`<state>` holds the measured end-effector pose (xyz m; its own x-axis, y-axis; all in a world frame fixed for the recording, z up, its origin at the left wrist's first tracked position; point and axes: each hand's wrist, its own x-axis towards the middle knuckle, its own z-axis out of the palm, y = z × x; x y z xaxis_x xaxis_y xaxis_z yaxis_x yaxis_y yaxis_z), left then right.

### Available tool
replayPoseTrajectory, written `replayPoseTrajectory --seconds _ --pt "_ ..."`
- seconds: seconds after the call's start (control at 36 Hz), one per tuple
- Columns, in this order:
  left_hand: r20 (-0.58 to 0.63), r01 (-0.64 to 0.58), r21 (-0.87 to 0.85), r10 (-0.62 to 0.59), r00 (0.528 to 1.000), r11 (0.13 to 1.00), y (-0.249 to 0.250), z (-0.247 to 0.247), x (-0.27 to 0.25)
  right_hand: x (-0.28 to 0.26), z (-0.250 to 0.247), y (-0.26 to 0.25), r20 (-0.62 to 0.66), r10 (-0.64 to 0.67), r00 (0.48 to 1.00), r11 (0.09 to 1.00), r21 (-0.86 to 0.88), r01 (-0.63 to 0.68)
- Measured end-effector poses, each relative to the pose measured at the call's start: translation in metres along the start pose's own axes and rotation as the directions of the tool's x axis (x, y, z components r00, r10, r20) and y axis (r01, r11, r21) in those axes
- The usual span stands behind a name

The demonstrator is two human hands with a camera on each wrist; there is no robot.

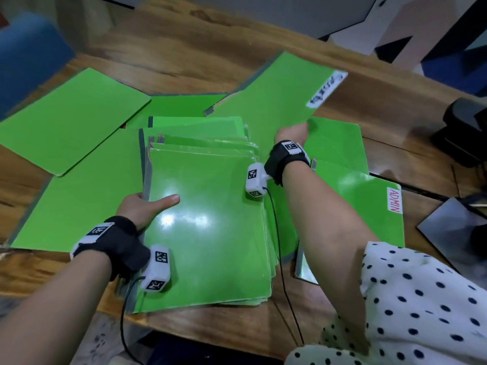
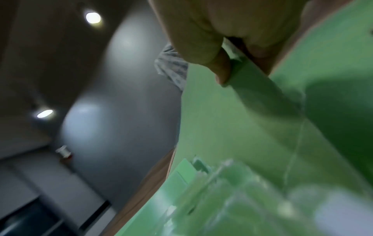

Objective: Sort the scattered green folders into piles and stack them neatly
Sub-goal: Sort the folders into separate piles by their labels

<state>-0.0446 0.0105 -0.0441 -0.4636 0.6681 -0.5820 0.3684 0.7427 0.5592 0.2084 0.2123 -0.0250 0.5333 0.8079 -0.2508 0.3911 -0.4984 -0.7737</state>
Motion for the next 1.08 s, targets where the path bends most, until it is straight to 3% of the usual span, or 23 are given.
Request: replayPoseTrajectory --seconds 0.11,0.22,0.33,0.42,0.47,0.56,0.72,0.81,0.97,1.08 --pt "0.0 0.006 0.017 -0.006 1.0 1.0 0.003 -0.003 -0.004 -0.016 -0.039 -0.032 -0.07 -0.197 0.978 0.98 0.003 0.197" --pt "0.023 0.019 0.043 -0.02 1.0 0.999 0.007 -0.005 -0.01 -0.029 -0.091 -0.053 -0.131 -0.385 0.914 0.923 -0.084 0.377" --pt "0.038 0.038 0.062 -0.04 0.998 0.997 0.012 -0.007 -0.018 -0.029 -0.147 -0.048 -0.142 -0.446 0.884 0.892 -0.156 0.425" --pt "0.05 0.047 0.061 -0.05 0.997 0.997 0.015 -0.008 -0.023 -0.023 -0.182 -0.014 -0.11 -0.33 0.938 0.942 -0.111 0.318" --pt "0.052 0.044 0.061 -0.047 0.998 0.997 0.015 -0.007 -0.026 -0.019 -0.2 0.018 -0.122 -0.179 0.976 0.98 -0.109 0.166" --pt "0.046 0.04 0.059 -0.042 0.998 0.997 0.014 -0.006 -0.027 -0.017 -0.221 0.076 -0.103 0.018 0.995 0.978 -0.207 -0.039" --pt "0.044 0.04 0.069 -0.043 0.998 0.997 0.012 -0.003 -0.026 -0.036 -0.241 0.164 -0.038 0.29 0.956 0.866 -0.415 -0.279" --pt "0.05 0.046 0.065 -0.049 0.998 0.997 0.012 -0.004 -0.025 -0.041 -0.239 0.196 0.005 0.404 0.915 0.832 -0.417 -0.366" --pt "0.051 0.035 0.11 -0.041 0.998 0.993 0.013 -0.004 -0.025 -0.056 -0.238 0.198 0.004 0.458 0.889 0.768 -0.506 -0.393" --pt "0.058 0.03 0.118 -0.037 0.998 0.993 0.014 -0.004 -0.025 -0.052 -0.239 0.184 -0.051 0.39 0.92 0.78 -0.512 -0.359"
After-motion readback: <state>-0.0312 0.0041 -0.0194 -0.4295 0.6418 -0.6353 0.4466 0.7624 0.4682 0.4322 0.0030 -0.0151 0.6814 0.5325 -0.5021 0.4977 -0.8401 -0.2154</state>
